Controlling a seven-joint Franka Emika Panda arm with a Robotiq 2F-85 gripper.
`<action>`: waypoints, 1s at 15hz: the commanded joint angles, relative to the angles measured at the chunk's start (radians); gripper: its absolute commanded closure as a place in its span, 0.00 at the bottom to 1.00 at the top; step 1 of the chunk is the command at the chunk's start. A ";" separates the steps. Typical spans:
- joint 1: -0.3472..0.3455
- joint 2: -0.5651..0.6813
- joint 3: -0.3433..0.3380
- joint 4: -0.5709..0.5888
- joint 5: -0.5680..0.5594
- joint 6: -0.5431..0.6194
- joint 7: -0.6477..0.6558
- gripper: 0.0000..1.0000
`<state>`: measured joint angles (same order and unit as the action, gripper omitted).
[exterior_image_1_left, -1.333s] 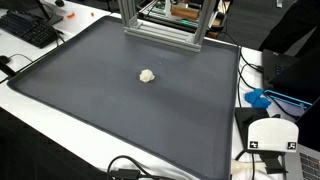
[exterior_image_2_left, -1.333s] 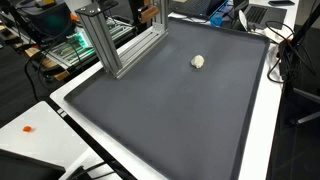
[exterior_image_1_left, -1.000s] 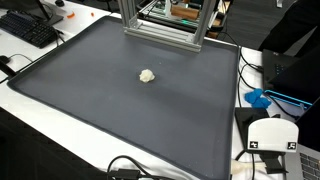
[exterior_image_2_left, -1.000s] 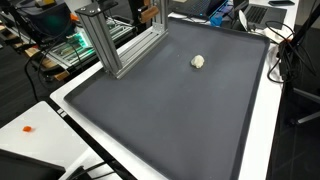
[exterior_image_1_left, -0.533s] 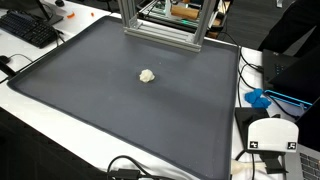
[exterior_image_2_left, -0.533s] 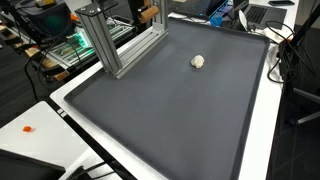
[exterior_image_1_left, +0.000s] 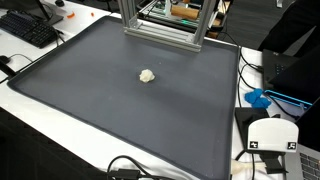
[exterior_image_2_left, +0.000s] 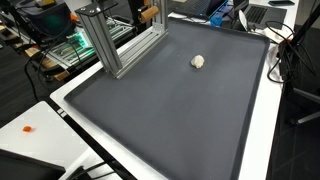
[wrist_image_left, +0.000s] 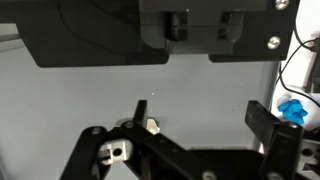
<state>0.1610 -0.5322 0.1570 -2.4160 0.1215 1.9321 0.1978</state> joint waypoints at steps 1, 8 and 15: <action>-0.012 -0.080 0.013 -0.066 -0.008 -0.021 0.013 0.00; -0.007 -0.153 0.017 -0.148 0.000 -0.020 0.009 0.00; 0.005 -0.214 0.012 -0.201 0.051 -0.017 0.011 0.00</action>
<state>0.1622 -0.6886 0.1650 -2.5722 0.1387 1.9223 0.1978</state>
